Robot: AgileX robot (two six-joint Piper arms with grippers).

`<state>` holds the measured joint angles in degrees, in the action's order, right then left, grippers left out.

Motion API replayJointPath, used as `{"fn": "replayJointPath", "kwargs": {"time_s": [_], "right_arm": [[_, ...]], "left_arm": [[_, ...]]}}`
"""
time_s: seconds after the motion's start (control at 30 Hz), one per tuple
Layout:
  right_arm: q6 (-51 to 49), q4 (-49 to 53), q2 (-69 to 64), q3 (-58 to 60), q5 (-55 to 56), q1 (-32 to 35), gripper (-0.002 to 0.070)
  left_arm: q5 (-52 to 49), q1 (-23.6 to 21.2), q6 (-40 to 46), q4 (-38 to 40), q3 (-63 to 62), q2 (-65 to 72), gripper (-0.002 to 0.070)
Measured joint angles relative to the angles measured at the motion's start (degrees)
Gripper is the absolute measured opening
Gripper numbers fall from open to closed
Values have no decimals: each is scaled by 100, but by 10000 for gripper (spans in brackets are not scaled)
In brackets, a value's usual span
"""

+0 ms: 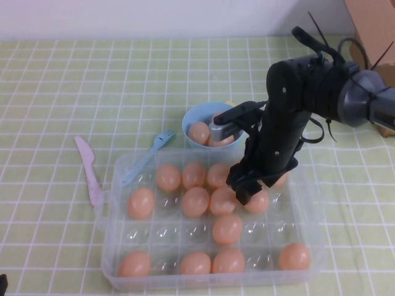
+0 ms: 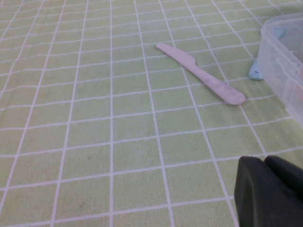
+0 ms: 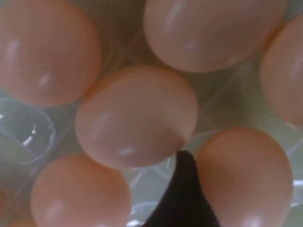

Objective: Take an egg out of the egg box
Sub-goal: Pick up the egg from the plastic box, then place the egg in the bowl

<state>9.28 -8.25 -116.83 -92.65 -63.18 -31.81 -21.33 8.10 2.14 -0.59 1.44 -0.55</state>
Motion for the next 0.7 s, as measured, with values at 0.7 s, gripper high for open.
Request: {"fn": "replayJointPath", "kwargs": {"time_s": [0.7], "right_arm": [[8,34,119,-1525,-668,0,368]], "left_arm": [[0,0,0,0,0,0,-5]]}}
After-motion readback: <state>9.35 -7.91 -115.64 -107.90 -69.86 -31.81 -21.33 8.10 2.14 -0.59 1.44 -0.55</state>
